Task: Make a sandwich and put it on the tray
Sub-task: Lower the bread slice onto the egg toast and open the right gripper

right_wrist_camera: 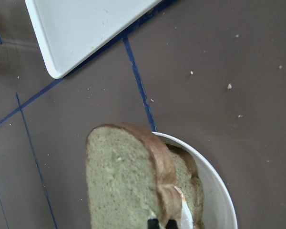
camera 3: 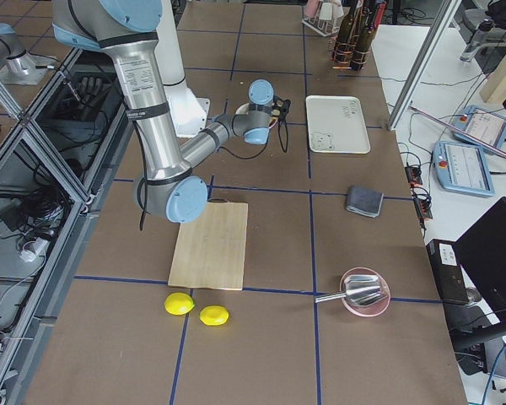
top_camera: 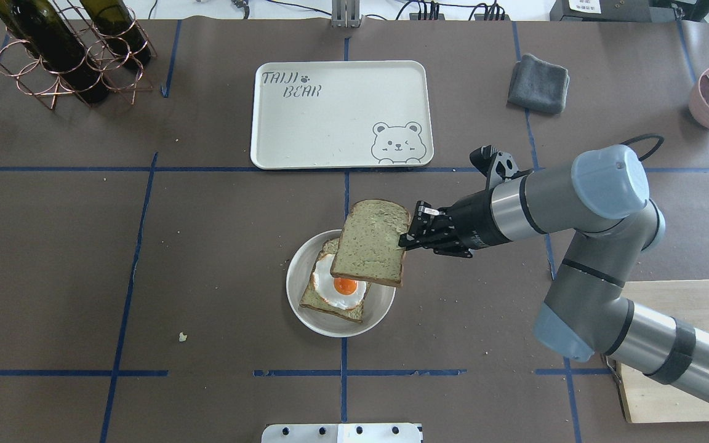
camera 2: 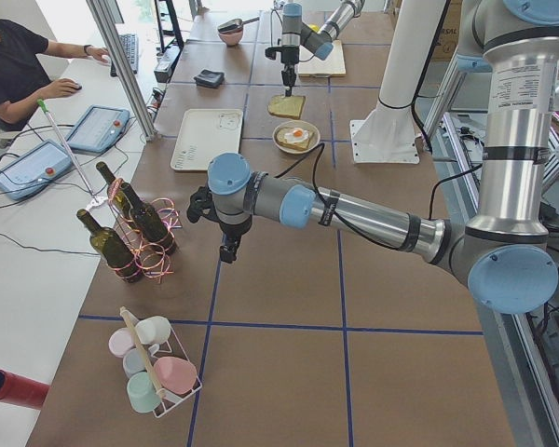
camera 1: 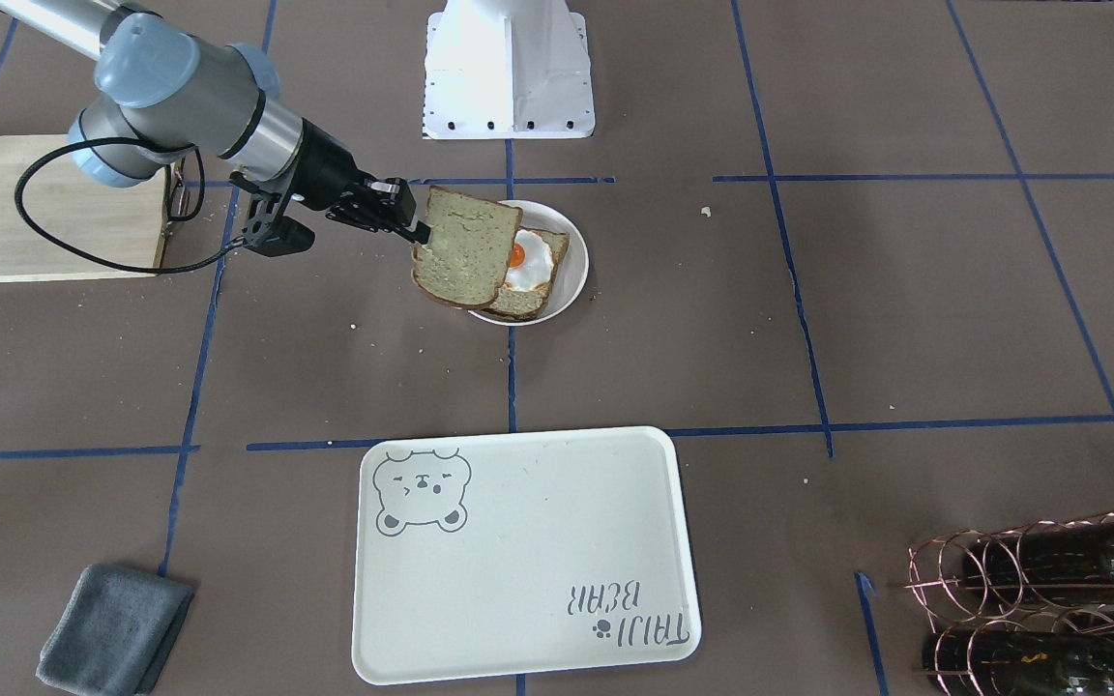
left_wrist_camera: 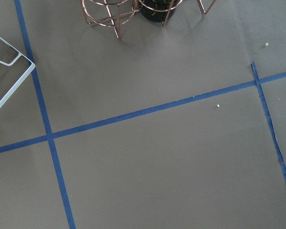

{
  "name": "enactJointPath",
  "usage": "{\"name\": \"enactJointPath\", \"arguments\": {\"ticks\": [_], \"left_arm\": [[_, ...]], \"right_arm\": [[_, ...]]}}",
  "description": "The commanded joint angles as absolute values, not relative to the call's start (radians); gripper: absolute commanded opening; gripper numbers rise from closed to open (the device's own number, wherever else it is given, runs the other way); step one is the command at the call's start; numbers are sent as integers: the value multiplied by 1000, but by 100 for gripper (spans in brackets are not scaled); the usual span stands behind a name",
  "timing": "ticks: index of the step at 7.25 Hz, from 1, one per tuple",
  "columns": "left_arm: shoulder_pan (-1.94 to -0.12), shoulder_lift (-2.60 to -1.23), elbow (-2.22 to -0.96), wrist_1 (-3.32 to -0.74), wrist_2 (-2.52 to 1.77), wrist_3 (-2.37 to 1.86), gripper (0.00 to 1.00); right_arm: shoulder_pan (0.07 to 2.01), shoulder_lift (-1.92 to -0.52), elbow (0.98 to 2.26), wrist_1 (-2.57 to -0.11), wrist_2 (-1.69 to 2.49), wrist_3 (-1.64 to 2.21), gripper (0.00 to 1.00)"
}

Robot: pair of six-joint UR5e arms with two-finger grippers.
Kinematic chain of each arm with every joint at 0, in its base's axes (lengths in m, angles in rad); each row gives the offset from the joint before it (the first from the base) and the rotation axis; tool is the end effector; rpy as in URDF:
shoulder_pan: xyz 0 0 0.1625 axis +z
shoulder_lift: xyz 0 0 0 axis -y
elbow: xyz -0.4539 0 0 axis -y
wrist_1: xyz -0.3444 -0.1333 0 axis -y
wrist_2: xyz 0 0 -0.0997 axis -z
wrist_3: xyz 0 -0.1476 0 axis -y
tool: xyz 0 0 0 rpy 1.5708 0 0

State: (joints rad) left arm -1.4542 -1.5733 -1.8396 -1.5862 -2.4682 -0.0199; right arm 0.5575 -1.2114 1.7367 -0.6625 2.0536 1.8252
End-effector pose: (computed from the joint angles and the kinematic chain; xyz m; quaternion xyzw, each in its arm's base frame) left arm 0.0351 -0.4536 0.5842 0.0991 0.4371 0.1050 0.8877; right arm -0.4755 -0.3728 0.3338 -0.0819 -0.6578 0.1448 0.7346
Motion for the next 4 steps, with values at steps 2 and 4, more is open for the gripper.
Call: {"name": "enactJointPath", "arguments": {"ticks": [2, 4], "left_arm": [[-1454, -1572, -1842, -1586, -2468, -20, 100], [-1454, -1572, -1844, -1586, -2467, -20, 100]], "right_arm": [[427, -1169, 1660, -655, 1896, 1858, 0], [371, -1169, 1655, -657, 1794, 1862, 0]]}}
